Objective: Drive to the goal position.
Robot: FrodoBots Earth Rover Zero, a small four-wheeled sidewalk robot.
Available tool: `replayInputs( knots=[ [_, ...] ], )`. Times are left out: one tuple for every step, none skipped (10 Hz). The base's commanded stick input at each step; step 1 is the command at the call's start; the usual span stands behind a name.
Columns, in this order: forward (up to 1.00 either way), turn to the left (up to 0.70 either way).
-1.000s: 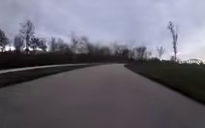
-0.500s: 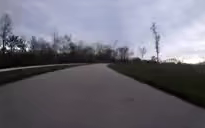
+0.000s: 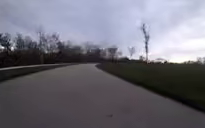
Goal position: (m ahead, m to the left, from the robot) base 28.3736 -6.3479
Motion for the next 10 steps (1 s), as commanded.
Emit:
replayInputs(
  knots=[
    [1.0,0.29],
    [1.0,0.12],
    [1.0,0.0],
    [1.0,0.0],
    [1.0,0.0],
    [1.0,0.0],
    [1.0,0.0],
    [1.0,0.0],
    [1.0,0.0],
    [1.0,0.0]
  ],
)
